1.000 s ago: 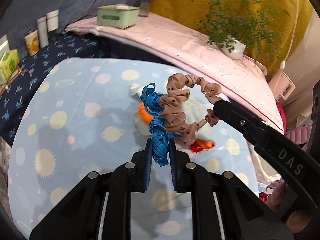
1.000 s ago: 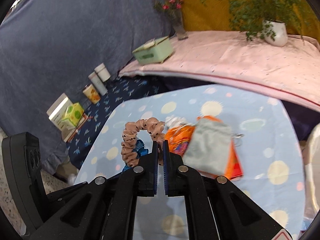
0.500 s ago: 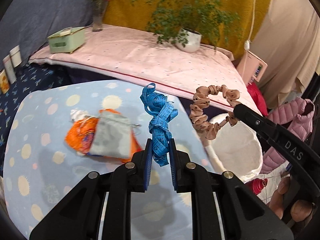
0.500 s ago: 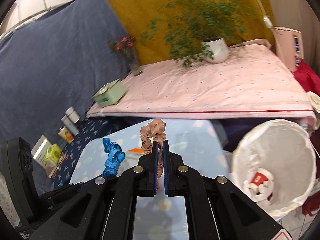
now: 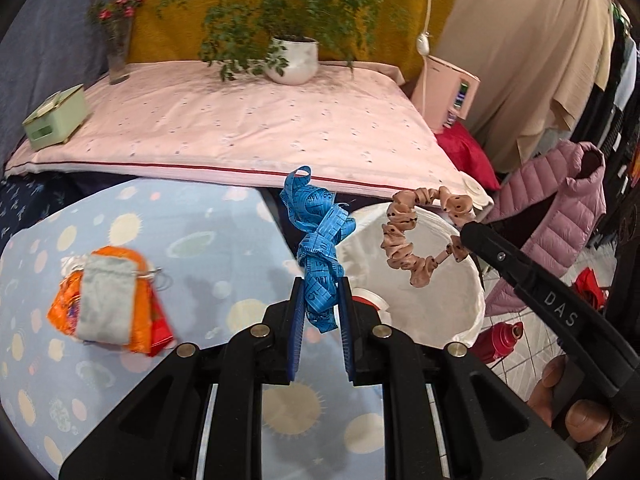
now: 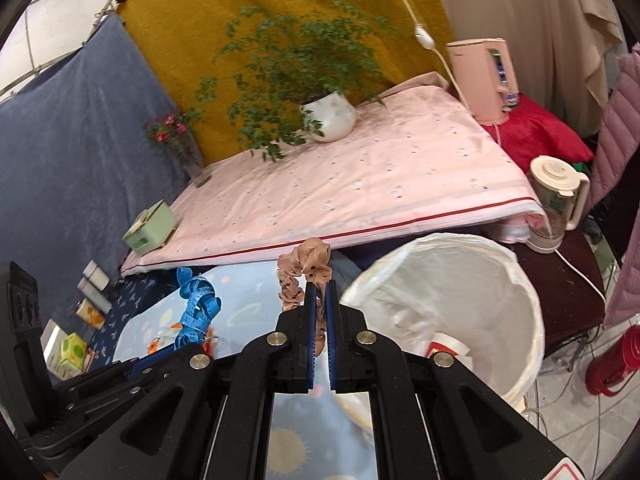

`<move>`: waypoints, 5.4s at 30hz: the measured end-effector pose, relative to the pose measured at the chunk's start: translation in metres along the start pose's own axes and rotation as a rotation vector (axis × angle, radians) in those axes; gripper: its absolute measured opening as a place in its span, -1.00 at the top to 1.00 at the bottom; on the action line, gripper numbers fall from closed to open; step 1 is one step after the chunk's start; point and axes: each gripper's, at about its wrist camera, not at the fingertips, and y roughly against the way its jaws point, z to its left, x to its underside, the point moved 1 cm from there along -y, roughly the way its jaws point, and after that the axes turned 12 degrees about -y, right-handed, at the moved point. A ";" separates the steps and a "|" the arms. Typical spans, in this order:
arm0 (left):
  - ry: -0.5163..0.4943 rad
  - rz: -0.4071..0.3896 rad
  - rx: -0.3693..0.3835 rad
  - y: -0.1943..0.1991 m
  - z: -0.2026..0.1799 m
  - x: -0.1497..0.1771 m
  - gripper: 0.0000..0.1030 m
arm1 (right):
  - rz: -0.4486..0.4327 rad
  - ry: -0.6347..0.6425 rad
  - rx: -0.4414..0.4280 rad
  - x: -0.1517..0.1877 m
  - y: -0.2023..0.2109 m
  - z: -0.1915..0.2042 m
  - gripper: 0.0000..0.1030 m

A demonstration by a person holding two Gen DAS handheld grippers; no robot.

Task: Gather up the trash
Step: 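Carry the ribbon and brown scrunchie over the trash bin and open both grippers, then move both open grippers back over the orange wrapper and grey pouch, then grasp the orange wrapper with the left gripper while the right gripper grasps the grey pouch, then carry the wrapper and pouch over the trash bin and open both grippers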

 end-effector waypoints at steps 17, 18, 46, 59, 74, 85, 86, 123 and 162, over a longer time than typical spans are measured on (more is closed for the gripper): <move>-0.079 0.050 0.057 -0.051 -0.057 -0.026 0.61 | 0.000 -0.097 0.083 -0.012 -0.011 -0.066 0.76; -0.081 0.053 0.054 -0.052 -0.058 -0.026 0.46 | -0.001 -0.099 0.088 -0.014 -0.012 -0.068 0.72; 0.097 0.077 -0.048 -0.037 0.019 0.012 0.11 | 0.067 0.028 0.054 0.016 -0.030 -0.008 0.41; 0.269 0.068 -0.176 -0.003 0.110 0.058 -0.07 | 0.173 0.160 -0.033 0.062 -0.054 0.071 0.41; 0.481 0.085 -0.297 0.029 0.215 0.123 -0.22 | 0.311 0.283 -0.118 0.124 -0.098 0.159 0.30; 0.569 0.100 -0.332 0.035 0.262 0.155 -0.32 | 0.418 0.291 -0.141 0.160 -0.144 0.190 0.14; 0.572 0.102 -0.332 0.035 0.264 0.156 -0.33 | 0.428 0.290 -0.139 0.163 -0.149 0.192 0.14; 0.410 0.131 -0.128 -0.041 0.199 0.092 0.17 | 0.230 0.192 -0.111 0.082 -0.114 0.142 0.94; 0.140 0.027 -0.002 -0.009 0.058 0.014 0.82 | 0.056 0.044 -0.084 0.017 -0.034 0.052 0.94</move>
